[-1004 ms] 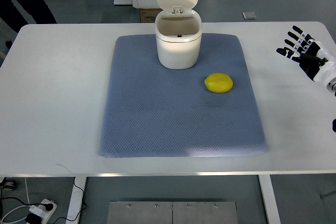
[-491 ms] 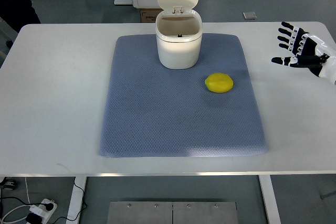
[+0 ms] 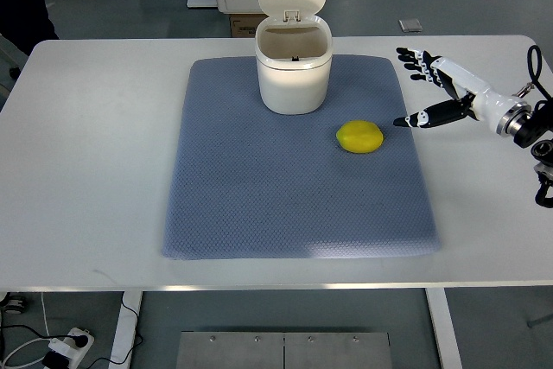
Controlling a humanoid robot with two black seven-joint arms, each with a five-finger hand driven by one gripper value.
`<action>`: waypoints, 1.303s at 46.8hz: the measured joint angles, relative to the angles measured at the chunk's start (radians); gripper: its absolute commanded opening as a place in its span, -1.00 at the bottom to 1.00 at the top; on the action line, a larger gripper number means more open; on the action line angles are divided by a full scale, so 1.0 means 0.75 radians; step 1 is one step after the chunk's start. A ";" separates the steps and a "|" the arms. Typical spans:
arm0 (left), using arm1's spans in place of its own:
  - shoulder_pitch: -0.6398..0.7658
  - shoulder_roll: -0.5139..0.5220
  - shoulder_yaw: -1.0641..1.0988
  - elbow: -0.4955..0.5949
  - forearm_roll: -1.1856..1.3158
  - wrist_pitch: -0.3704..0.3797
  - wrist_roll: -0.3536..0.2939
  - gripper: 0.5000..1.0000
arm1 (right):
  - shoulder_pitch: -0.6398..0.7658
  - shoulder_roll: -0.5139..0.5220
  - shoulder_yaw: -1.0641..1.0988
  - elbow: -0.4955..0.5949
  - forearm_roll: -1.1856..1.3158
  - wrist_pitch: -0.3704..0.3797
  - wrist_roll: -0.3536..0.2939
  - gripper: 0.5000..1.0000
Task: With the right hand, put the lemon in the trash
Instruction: 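Reach the right hand toward the yellow lemon on the mat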
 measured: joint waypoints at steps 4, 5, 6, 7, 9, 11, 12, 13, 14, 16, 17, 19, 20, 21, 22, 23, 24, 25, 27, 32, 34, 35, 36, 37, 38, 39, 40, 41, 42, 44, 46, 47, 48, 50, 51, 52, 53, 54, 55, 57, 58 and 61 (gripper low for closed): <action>0.000 0.000 0.000 0.000 0.000 0.000 0.000 1.00 | 0.016 0.003 -0.037 0.029 -0.003 -0.002 0.000 0.76; 0.000 0.000 0.000 0.000 0.000 0.000 0.000 1.00 | 0.021 0.003 -0.046 0.036 -0.004 -0.002 0.000 0.76; 0.000 0.000 0.000 0.000 0.000 0.000 0.000 1.00 | 0.027 0.003 -0.056 0.041 -0.006 -0.002 0.000 0.76; 0.000 0.000 0.000 0.000 0.000 0.000 0.000 1.00 | 0.032 0.003 -0.065 0.045 -0.009 -0.002 -0.001 0.76; 0.000 0.000 0.000 0.000 0.000 -0.001 0.000 1.00 | 0.046 0.007 -0.094 0.049 -0.017 -0.002 -0.001 0.76; 0.000 0.000 0.000 0.000 0.000 0.000 0.000 1.00 | 0.058 0.016 -0.123 0.050 -0.023 -0.002 -0.001 0.77; 0.000 0.000 0.000 0.000 0.000 0.000 0.000 1.00 | 0.064 0.021 -0.136 0.051 -0.025 -0.002 -0.002 0.77; 0.000 0.000 0.000 0.000 0.000 -0.001 0.000 1.00 | 0.069 0.027 -0.149 0.051 -0.026 -0.002 -0.002 0.77; 0.000 0.000 0.000 0.000 0.000 -0.001 0.000 1.00 | 0.074 0.032 -0.162 0.051 -0.027 -0.003 -0.003 0.77; 0.000 0.000 0.000 0.000 0.000 -0.001 0.000 1.00 | 0.081 0.038 -0.180 0.051 -0.027 -0.005 -0.003 0.78; 0.000 0.000 0.000 0.000 0.000 -0.001 0.000 1.00 | 0.083 0.040 -0.186 0.051 -0.027 -0.006 -0.003 0.78; 0.000 0.000 0.000 0.000 0.000 -0.002 0.000 1.00 | 0.085 0.048 -0.197 0.051 -0.027 -0.007 -0.005 0.78; 0.000 0.000 0.000 0.000 0.000 -0.002 0.000 1.00 | 0.085 0.052 -0.202 0.051 -0.028 -0.007 -0.006 0.78; -0.001 0.000 0.000 0.000 0.000 -0.001 0.000 1.00 | 0.085 0.055 -0.204 0.051 -0.028 -0.007 -0.007 0.78; 0.000 0.000 0.000 0.000 0.000 -0.002 0.000 1.00 | 0.085 0.059 -0.208 0.051 -0.027 -0.008 -0.009 0.78; 0.000 0.000 0.000 0.000 0.000 -0.002 0.000 1.00 | 0.085 0.062 -0.211 0.051 -0.028 -0.009 -0.010 0.78; 0.000 0.000 0.000 0.000 0.000 -0.002 0.000 1.00 | 0.085 0.065 -0.212 0.051 -0.028 -0.009 -0.012 0.77; 0.000 0.000 0.000 0.000 0.000 -0.001 0.000 1.00 | 0.086 0.068 -0.213 0.051 -0.029 -0.011 -0.013 0.77; 0.000 0.000 0.000 0.000 0.000 -0.001 0.000 1.00 | 0.086 0.078 -0.216 0.050 -0.029 -0.015 -0.016 0.77; 0.000 0.000 0.000 -0.001 0.000 -0.001 0.000 1.00 | 0.090 0.112 -0.248 0.047 -0.033 -0.047 -0.026 0.76; 0.000 0.000 0.000 0.000 0.000 -0.001 0.000 1.00 | 0.100 0.126 -0.266 0.046 -0.033 -0.067 -0.031 0.76; 0.000 0.000 0.000 0.000 0.000 -0.001 0.000 1.00 | 0.104 0.131 -0.274 0.046 -0.034 -0.075 -0.034 0.76; 0.000 0.000 0.000 0.000 0.000 -0.001 0.000 1.00 | 0.110 0.140 -0.290 0.045 -0.034 -0.091 -0.035 0.76; 0.000 0.000 0.000 0.000 0.000 -0.001 0.000 1.00 | 0.115 0.147 -0.304 0.044 -0.034 -0.103 -0.036 0.75; 0.000 0.000 0.000 0.000 0.000 0.000 0.000 1.00 | 0.118 0.153 -0.320 0.042 -0.034 -0.115 -0.036 0.75; 0.000 0.000 0.000 0.000 0.000 0.000 0.000 1.00 | 0.121 0.158 -0.334 0.039 -0.034 -0.126 -0.036 0.75; 0.000 0.000 0.000 0.000 0.000 0.000 0.000 1.00 | 0.126 0.166 -0.354 0.037 -0.034 -0.143 -0.037 0.75; 0.000 0.000 0.000 0.000 0.000 0.000 0.000 1.00 | 0.131 0.172 -0.369 0.036 -0.034 -0.155 -0.037 0.75; 0.000 0.000 0.000 0.000 0.000 0.000 0.000 1.00 | 0.135 0.177 -0.380 0.035 -0.034 -0.164 -0.038 0.74; 0.000 0.000 0.000 0.000 0.000 0.000 0.000 1.00 | 0.144 0.188 -0.402 0.033 -0.034 -0.187 -0.038 0.74; 0.000 0.000 0.000 0.000 0.000 0.000 0.000 1.00 | 0.149 0.195 -0.413 0.032 -0.033 -0.198 -0.038 0.73; 0.000 0.000 0.000 0.000 0.000 0.000 0.000 1.00 | 0.151 0.197 -0.417 0.032 -0.032 -0.202 -0.039 0.72; 0.000 0.000 0.000 0.000 0.000 0.000 0.000 1.00 | 0.153 0.198 -0.418 0.031 -0.031 -0.204 -0.040 0.71; 0.000 0.000 0.000 0.000 0.000 0.000 0.000 1.00 | 0.154 0.200 -0.419 0.028 -0.030 -0.206 -0.044 0.66; 0.000 0.000 0.000 0.000 0.000 0.000 0.000 1.00 | 0.154 0.200 -0.419 0.026 -0.030 -0.206 -0.050 0.66; 0.000 0.000 0.000 0.000 0.000 0.000 0.000 1.00 | 0.154 0.201 -0.419 0.023 -0.030 -0.206 -0.055 0.65; 0.000 0.000 0.000 0.000 0.000 0.000 0.000 1.00 | 0.154 0.203 -0.419 0.021 -0.030 -0.206 -0.059 0.64; 0.000 0.000 0.000 0.000 0.000 0.000 0.000 1.00 | 0.154 0.205 -0.420 0.018 -0.029 -0.206 -0.064 0.62; 0.000 0.000 0.000 -0.001 0.000 0.000 0.000 1.00 | 0.154 0.207 -0.421 0.014 -0.029 -0.206 -0.067 0.61; 0.000 0.000 0.000 0.000 0.000 0.000 0.000 1.00 | 0.154 0.211 -0.421 0.009 -0.028 -0.206 -0.073 0.57; 0.000 0.000 0.000 0.000 0.000 0.000 0.000 1.00 | 0.154 0.213 -0.421 0.007 -0.028 -0.206 -0.075 0.57; 0.000 0.000 0.000 0.000 0.000 -0.001 0.000 1.00 | 0.154 0.219 -0.423 -0.003 -0.027 -0.206 -0.079 0.56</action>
